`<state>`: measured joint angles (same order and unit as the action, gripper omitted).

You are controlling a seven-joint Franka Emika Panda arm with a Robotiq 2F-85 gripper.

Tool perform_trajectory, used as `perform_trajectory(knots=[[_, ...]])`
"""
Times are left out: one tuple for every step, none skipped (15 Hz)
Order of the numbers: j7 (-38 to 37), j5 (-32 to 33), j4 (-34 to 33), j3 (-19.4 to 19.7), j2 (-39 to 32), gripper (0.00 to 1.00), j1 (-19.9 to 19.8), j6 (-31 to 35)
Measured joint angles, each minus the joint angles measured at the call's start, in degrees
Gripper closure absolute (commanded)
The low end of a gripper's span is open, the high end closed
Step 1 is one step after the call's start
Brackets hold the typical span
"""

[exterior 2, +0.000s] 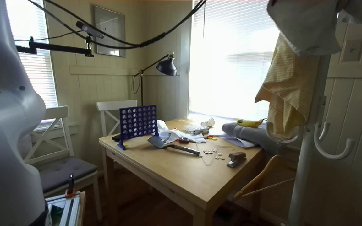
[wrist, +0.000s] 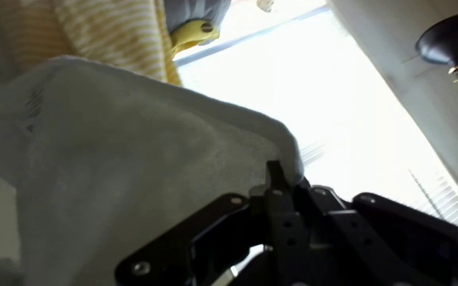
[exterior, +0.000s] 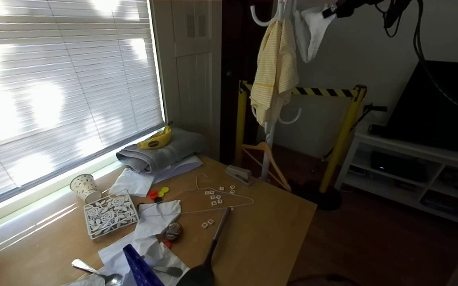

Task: Put the white towel on the table

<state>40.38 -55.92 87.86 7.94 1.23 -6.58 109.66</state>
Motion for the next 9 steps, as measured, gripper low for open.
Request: perform_trajectory(knots=[[0.0, -0.1, 1.2, -0.4, 1.5, 0.99, 0.2, -3.3], [0.0, -0.2, 2.2, -0.6, 3.1, 0.99, 0.4, -6.8], [-0.2, -0.2, 3.2, -0.8, 4.6, 0.99, 0.7, -10.3], [-0.5, -0.2, 4.3, -0.8, 6.1, 0.99, 1.1, -13.8], [-0.9, -0.2, 5.2, -0.9, 7.4, 0.99, 1.5, -17.3], [-1.6, -0.2, 5.6, -0.9, 8.3, 0.99, 1.8, -20.8], [-2.4, -0.5, 5.7, -0.8, 8.9, 0.95, 2.0, -24.4], [-3.7, -1.1, 5.6, -0.6, 9.0, 0.95, 2.0, -27.3], [-4.5, -1.4, 5.6, -0.3, 9.0, 0.95, 2.0, -28.8]])
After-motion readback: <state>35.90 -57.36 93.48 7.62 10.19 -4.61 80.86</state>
